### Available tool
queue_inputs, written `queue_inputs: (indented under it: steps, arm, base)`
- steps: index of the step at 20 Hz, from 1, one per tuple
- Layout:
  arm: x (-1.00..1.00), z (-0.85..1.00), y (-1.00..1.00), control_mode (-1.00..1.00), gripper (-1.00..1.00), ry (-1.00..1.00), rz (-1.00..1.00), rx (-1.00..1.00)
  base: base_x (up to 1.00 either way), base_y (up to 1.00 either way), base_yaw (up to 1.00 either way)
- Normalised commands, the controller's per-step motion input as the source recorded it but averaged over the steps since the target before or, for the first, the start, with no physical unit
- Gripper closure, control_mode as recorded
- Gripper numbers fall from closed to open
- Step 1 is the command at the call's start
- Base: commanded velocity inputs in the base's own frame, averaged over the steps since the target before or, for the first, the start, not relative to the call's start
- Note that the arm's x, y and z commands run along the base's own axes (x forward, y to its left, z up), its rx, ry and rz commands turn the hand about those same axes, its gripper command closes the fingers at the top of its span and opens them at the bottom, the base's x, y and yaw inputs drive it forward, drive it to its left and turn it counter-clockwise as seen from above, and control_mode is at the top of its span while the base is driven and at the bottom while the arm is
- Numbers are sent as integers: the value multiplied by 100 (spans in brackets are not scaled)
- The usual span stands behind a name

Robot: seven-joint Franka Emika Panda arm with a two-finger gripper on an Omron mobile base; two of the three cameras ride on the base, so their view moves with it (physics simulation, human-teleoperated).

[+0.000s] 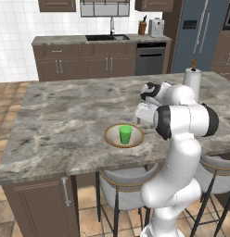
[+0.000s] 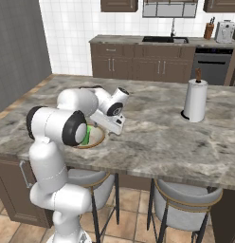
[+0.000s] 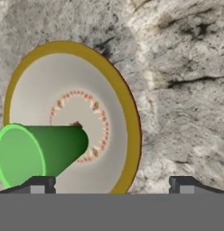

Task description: Place the cup inside the bowl on the dining table and move the bowl to any counter.

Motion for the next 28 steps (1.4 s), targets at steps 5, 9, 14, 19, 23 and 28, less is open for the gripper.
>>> queue_inputs:
  steps: [5,9,14,19,23,28]
  arm:
    - [5,-21,0,-100,-100,0,0,1]
    - [3,-21,0,-100,-100,0,0,0]
    - [4,-16,0,-100,-100,0,0,1]
    - [3,-10,0,-100,-100,0,0,3]
    - [0,-6,0,-100,-100,0,0,3]
    - [0,-13,0,-100,-100,0,0,2]
  base:
    - [0,0,0]
    - [0,0,0]
    - [0,0,0]
    - [0,0,0]
    - [0,0,0]
    - [0,0,0]
